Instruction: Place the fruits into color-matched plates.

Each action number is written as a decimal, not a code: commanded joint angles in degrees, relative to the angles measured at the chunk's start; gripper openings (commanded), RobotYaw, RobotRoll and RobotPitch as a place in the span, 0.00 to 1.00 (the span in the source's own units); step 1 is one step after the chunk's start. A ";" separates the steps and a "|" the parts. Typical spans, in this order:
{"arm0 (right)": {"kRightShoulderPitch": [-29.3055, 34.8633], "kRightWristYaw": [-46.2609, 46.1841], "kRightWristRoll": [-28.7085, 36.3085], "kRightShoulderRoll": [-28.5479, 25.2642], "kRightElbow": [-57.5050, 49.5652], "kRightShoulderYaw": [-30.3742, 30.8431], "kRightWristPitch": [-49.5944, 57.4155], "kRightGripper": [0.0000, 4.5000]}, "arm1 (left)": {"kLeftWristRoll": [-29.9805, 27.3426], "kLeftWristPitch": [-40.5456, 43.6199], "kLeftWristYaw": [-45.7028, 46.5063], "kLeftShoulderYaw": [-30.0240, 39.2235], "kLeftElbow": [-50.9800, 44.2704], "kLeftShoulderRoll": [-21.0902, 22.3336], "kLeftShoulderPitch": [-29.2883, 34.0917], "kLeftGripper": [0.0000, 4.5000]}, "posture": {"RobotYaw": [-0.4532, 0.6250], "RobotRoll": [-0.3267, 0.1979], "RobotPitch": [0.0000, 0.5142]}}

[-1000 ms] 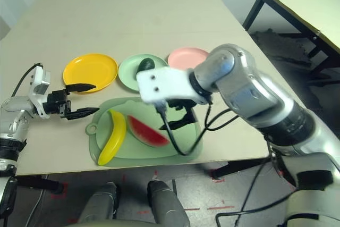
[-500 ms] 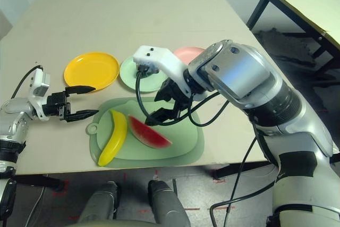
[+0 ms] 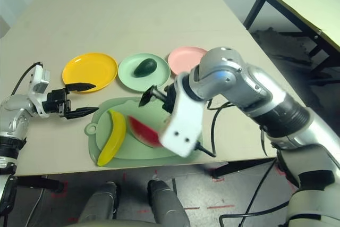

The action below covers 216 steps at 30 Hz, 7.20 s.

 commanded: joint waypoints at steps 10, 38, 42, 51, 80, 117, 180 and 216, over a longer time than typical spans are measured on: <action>-8.21 3.91 7.94 3.27 -13.74 -1.16 109.54 0.99 | -0.33 0.03 0.47 0.38 -2.67 0.74 3.26 1.00 | 0.38 0.62 0.33; -2.34 -86.29 90.36 10.47 4.29 -5.06 131.35 0.99 | 1.16 -7.38 -8.05 -0.96 4.31 1.64 -3.00 1.00 | 0.37 0.62 0.37; 0.73 -91.62 91.59 11.17 3.02 -6.75 131.35 0.99 | 1.17 -7.86 -8.12 -0.93 4.65 1.47 -2.34 1.00 | 0.37 0.62 0.38; 5.41 -97.09 92.38 12.66 1.22 -9.08 131.35 0.99 | 1.38 -9.24 -7.84 -0.49 6.80 1.65 -2.70 1.00 | 0.38 0.62 0.37; 8.60 -98.77 93.66 15.71 0.10 -11.06 131.11 0.46 | 1.04 -11.53 -7.14 0.55 10.35 1.52 -4.71 1.00 | 0.38 0.62 0.37; -23.02 -38.16 20.41 16.75 59.88 5.19 89.60 0.46 | -1.38 -4.59 -6.15 2.29 5.94 0.97 -4.78 1.00 | 0.37 0.62 0.34; 43.44 -14.62 28.41 19.36 -4.05 -50.63 68.85 1.00 | -2.10 -1.40 -4.95 2.28 -0.71 3.91 -0.17 1.00 | 0.39 0.62 0.40; 62.48 -10.16 26.60 16.09 -5.85 -39.61 31.45 1.00 | 1.02 -52.83 -9.28 -68.68 16.31 3.50 -38.63 1.00 | 0.26 0.62 0.33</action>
